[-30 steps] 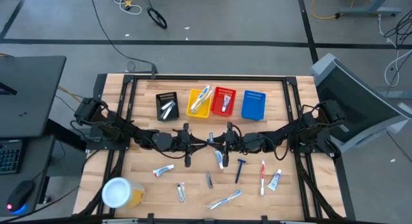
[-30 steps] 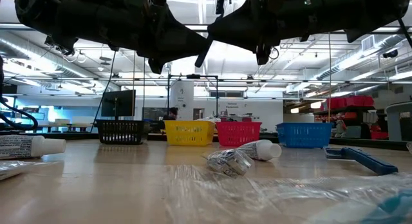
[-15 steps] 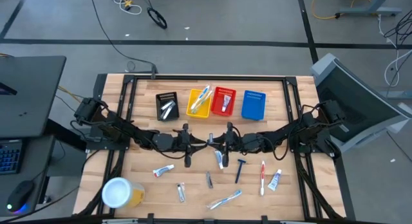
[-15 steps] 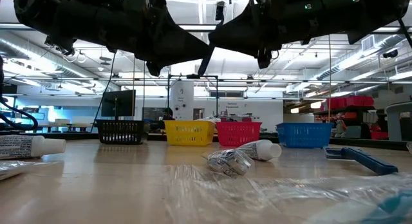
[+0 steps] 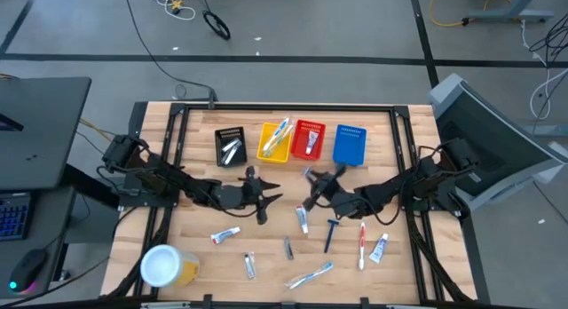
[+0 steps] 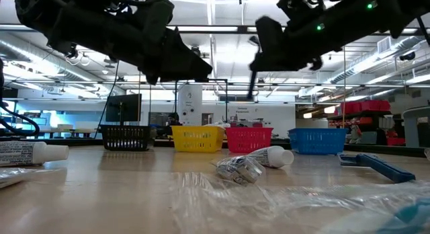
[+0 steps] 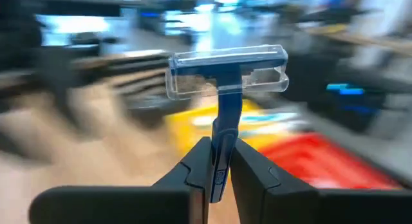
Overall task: Pick & Place Travel size toiletries
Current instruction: Put the blue razor into the blue bin
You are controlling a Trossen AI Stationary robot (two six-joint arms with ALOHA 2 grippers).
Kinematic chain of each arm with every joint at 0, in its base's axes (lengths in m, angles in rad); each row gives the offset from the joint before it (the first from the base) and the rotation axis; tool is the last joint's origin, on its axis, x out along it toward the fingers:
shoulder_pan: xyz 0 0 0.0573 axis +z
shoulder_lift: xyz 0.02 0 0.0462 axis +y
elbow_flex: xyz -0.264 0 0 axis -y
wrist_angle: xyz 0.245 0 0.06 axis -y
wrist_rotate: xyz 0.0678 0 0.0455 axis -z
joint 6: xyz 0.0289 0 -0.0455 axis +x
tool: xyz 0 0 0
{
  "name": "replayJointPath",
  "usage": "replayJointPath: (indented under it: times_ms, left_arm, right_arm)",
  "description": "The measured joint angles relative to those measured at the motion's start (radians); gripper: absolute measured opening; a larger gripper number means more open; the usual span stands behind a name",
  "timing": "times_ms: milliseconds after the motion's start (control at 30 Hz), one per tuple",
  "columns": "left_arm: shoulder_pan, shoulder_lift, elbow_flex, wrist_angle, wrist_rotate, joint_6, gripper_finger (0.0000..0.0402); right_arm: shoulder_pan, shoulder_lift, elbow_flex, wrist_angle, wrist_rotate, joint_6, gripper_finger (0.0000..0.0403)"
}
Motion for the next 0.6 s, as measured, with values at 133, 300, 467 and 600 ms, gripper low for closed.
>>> replayJointPath:
  times_ms: [133, 300, 467, 600]
  left_arm:
    - [0.0, 0.0, 0.0, 0.007, 0.019, 0.026, 0.0146]
    - [0.0, 0.0, 0.0, 0.009, 0.019, 0.023, 0.0144]
    - [0.0, 0.0, 0.0, 0.01, 0.019, 0.023, 0.0146]
    - [0.0, 0.0, 0.0, 0.011, 0.02, 0.023, 0.0144]
  right_arm:
    - [-0.019, -0.083, 0.0, -0.193, 0.114, 0.011, 0.0048]
    - [-0.121, -0.215, 0.0, -0.474, 0.049, 0.171, 0.0048]
    - [-0.268, -0.301, 0.0, -0.809, -0.109, 0.372, 0.0048]
    - [-0.352, -0.308, 0.0, -0.994, -0.128, 0.465, 0.0048]
